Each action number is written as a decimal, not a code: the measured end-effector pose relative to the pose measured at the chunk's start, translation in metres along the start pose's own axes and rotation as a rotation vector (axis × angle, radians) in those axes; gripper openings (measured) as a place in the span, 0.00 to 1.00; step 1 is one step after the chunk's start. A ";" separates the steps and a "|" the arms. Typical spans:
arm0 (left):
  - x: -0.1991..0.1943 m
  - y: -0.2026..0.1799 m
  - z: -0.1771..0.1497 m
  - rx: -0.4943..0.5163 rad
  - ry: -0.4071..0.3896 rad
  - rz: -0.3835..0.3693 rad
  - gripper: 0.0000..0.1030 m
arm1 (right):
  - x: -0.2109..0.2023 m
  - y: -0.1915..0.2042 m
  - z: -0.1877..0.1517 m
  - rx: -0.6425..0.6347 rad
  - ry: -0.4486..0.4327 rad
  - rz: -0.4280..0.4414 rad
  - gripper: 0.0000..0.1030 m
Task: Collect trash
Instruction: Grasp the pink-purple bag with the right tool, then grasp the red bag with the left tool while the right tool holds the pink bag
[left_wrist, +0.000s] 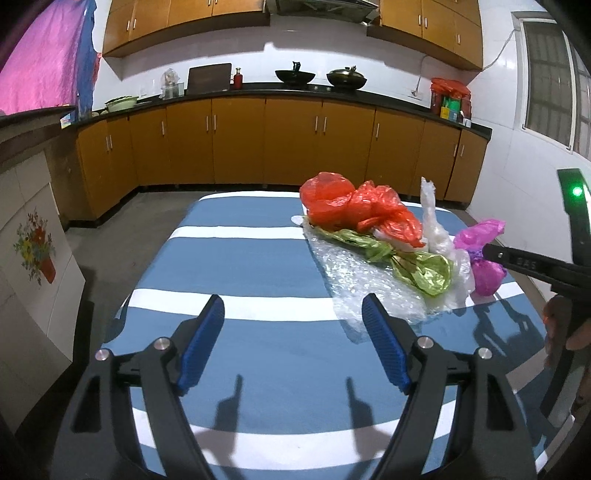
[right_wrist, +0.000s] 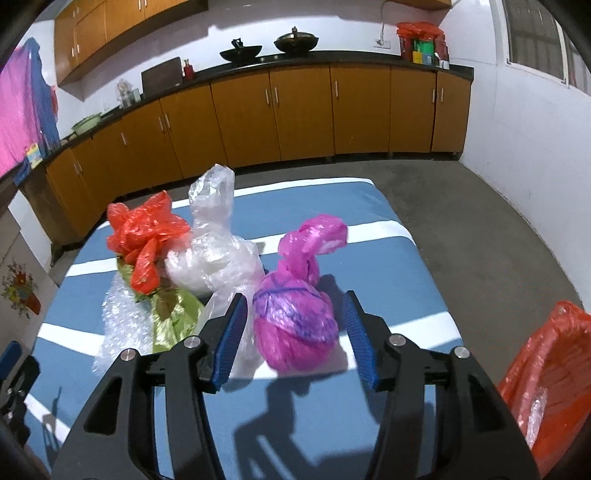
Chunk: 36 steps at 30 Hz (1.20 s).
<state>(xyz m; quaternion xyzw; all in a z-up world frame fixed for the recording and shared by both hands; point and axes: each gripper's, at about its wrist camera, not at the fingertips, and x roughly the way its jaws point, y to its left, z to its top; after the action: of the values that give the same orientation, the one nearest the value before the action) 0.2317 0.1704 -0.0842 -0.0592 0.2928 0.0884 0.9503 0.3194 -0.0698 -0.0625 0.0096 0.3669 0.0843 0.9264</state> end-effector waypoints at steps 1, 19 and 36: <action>0.001 0.001 0.000 -0.003 0.002 -0.001 0.73 | 0.004 0.000 0.000 -0.002 0.009 -0.008 0.53; 0.018 -0.021 0.016 -0.009 0.007 -0.061 0.73 | 0.004 -0.016 -0.013 -0.009 0.043 0.011 0.41; 0.087 -0.109 0.071 0.068 0.034 -0.098 0.57 | -0.021 -0.048 -0.035 0.072 0.027 0.040 0.41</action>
<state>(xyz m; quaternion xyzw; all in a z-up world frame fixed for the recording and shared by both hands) 0.3634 0.0875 -0.0692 -0.0427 0.3086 0.0308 0.9497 0.2879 -0.1216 -0.0781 0.0490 0.3819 0.0898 0.9185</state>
